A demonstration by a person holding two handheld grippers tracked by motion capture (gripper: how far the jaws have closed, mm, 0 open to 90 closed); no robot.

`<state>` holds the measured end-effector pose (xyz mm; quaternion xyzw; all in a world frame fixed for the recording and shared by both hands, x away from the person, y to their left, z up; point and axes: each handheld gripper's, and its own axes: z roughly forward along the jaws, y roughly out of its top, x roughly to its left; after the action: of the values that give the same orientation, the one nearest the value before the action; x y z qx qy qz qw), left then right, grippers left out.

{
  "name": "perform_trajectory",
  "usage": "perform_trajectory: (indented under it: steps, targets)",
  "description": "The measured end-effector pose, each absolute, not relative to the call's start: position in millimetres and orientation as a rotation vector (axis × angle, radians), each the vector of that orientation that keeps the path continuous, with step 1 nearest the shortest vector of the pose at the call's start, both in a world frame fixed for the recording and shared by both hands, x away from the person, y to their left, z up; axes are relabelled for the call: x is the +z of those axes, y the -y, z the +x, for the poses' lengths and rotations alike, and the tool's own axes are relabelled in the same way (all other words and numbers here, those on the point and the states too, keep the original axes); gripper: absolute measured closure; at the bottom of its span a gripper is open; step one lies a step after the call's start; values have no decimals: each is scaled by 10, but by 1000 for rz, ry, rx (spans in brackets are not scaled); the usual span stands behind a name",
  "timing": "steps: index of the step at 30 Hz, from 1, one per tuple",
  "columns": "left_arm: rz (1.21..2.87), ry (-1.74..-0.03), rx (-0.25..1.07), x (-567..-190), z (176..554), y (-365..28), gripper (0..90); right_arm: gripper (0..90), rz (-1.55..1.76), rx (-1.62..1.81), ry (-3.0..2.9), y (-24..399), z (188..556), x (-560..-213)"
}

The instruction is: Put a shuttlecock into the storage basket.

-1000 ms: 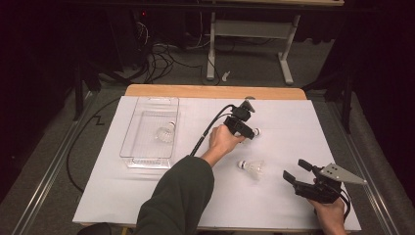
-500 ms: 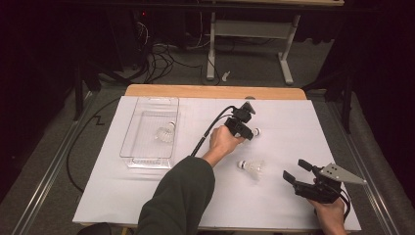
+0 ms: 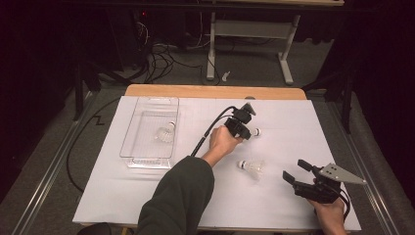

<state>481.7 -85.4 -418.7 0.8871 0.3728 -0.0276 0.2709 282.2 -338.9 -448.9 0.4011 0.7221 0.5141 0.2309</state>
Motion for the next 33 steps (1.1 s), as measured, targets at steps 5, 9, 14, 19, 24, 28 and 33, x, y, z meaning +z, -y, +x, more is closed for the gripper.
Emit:
perform_trajectory:
  steps: [5,9,14,19,24,28,33]
  targets:
    - [2393,-991,-75,-4185,4812,852,899,238,1103,1414,-1985,3390,2823,-4489]
    - [2394,-981,-67,-4173,4811,840,900,237,1103,1414,-1986,3390,2822,-4489]
    - [2396,-970,-66,-4139,4802,821,900,238,1103,1416,-1985,3390,2822,-4489]
    - [2397,-958,-56,-4091,4779,793,900,238,1104,1415,-1984,3390,2821,-4488]
    - [2391,-940,-53,-4035,4740,769,900,238,1110,1416,-1986,3393,2819,-4487]
    - [2387,-930,-48,-3995,4715,747,900,238,1104,1415,-1982,3393,2819,-4487]
    - [2391,-915,-46,-3949,4685,711,900,238,1107,1416,-1986,3394,2820,-4487]
